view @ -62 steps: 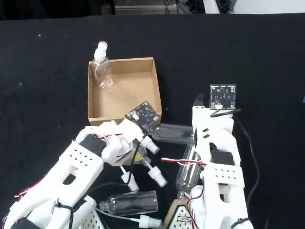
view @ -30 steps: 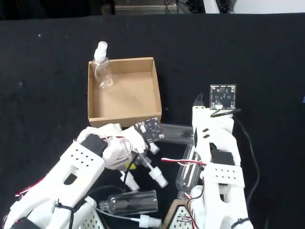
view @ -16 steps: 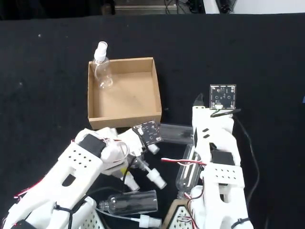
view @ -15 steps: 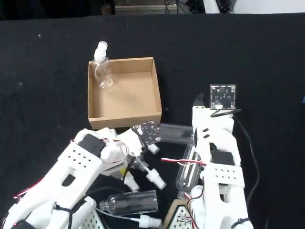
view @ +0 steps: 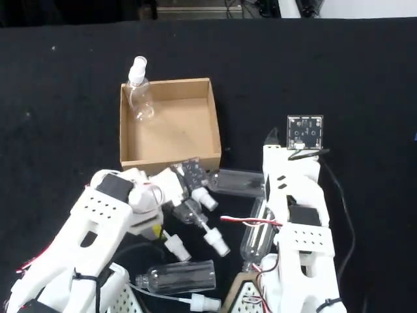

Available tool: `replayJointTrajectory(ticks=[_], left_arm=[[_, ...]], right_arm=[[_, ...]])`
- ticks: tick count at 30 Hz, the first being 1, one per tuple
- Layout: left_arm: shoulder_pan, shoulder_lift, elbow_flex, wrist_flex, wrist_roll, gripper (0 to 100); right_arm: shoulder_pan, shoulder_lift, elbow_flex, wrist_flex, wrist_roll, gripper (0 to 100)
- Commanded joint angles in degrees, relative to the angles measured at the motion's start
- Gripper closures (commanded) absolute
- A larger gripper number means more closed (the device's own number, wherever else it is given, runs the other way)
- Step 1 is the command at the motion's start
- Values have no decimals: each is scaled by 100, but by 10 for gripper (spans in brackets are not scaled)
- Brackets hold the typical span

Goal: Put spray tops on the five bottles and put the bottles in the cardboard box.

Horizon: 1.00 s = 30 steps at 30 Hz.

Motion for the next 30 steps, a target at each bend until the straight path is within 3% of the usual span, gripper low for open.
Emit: replayJointTrajectory(ticks=[1,5,10,18,30], left_arm=[[48,-62,-875,211,-44,708],[532,-18,-1358,105,492,708],[927,0,-1121,-1108,1635,708],[1033,721,-620,-2602,2813,708],[523,1099,-418,-2681,2963,708]], right_arm=[[193,277,-75,-220,35,874],[299,277,-48,-404,9,874],[299,277,-40,-404,9,874],[281,277,-31,-404,26,874],[281,277,-31,-404,44,874]])
